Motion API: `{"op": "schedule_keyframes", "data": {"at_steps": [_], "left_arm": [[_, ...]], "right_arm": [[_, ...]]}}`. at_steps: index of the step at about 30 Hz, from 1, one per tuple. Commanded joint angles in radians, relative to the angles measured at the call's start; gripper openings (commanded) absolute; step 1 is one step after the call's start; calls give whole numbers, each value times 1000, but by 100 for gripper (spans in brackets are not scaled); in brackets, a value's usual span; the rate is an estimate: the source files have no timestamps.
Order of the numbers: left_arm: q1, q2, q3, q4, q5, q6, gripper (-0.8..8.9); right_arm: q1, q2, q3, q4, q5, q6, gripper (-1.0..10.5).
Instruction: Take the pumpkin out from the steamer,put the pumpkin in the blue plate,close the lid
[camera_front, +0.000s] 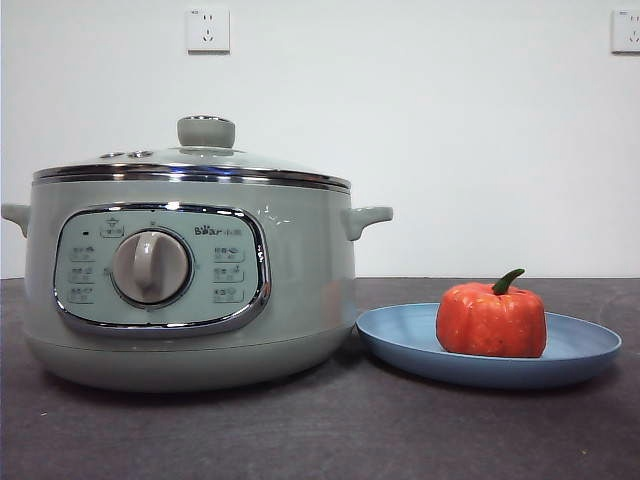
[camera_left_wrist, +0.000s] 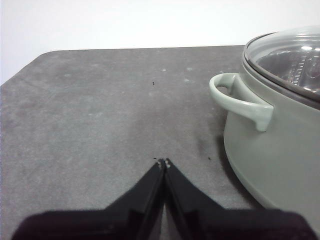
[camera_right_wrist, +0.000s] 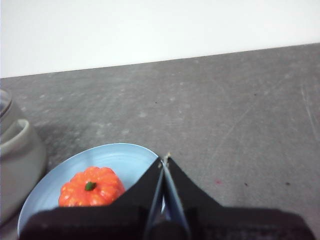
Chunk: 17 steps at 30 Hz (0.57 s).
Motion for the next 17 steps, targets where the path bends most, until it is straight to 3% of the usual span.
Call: {"op": "schedule_keyframes", "data": {"at_steps": [1, 17], "left_arm": [[4, -3, -17, 2, -2, -6, -3], [4, -3, -17, 2, -3, -7, -3]], "right_arm": [[-23, -53, -75, 34, -31, -71, -17], [-25, -117, -178, 42, -26, -52, -17]]}}
